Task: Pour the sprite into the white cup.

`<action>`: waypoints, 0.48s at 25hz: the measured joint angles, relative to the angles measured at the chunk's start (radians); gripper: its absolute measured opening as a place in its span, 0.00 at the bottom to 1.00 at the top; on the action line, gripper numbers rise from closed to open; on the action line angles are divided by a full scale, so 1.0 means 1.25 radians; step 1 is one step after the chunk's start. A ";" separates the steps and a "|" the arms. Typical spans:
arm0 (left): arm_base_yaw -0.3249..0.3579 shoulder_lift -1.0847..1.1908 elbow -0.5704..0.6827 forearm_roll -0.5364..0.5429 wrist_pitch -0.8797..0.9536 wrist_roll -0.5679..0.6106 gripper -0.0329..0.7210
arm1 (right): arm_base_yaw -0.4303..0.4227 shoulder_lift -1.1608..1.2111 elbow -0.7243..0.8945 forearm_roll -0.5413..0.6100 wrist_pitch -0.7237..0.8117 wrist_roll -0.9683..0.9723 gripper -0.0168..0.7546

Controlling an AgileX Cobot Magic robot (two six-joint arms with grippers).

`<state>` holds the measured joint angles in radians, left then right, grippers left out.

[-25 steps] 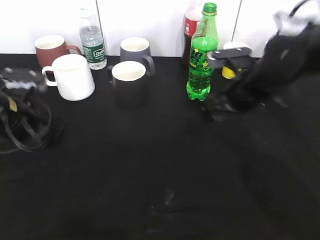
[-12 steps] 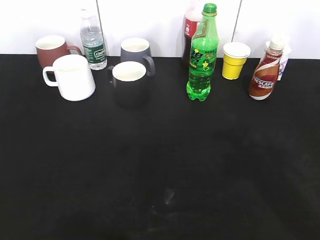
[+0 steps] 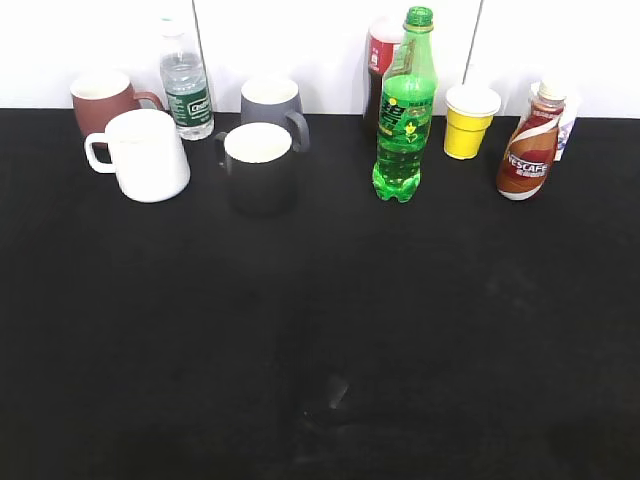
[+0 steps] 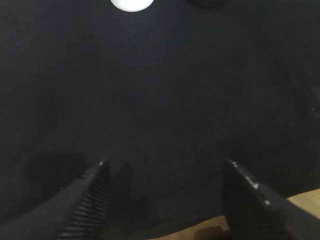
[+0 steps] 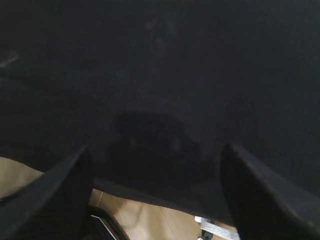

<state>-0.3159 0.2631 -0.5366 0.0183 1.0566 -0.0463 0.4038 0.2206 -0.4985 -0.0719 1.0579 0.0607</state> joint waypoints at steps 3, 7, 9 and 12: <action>0.000 0.000 0.000 -0.001 0.000 0.002 0.75 | 0.000 0.000 0.000 0.000 0.000 0.000 0.79; 0.000 0.000 0.000 -0.001 -0.001 0.002 0.71 | 0.000 0.000 0.000 0.003 -0.001 0.000 0.78; 0.000 0.000 0.000 -0.001 -0.002 0.002 0.67 | 0.000 -0.001 0.000 0.003 -0.001 0.000 0.78; 0.036 -0.024 0.000 -0.001 -0.003 0.002 0.58 | -0.017 -0.004 0.000 0.006 -0.001 0.000 0.78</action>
<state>-0.2703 0.2331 -0.5367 0.0164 1.0531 -0.0432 0.3821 0.2161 -0.4985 -0.0644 1.0561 0.0607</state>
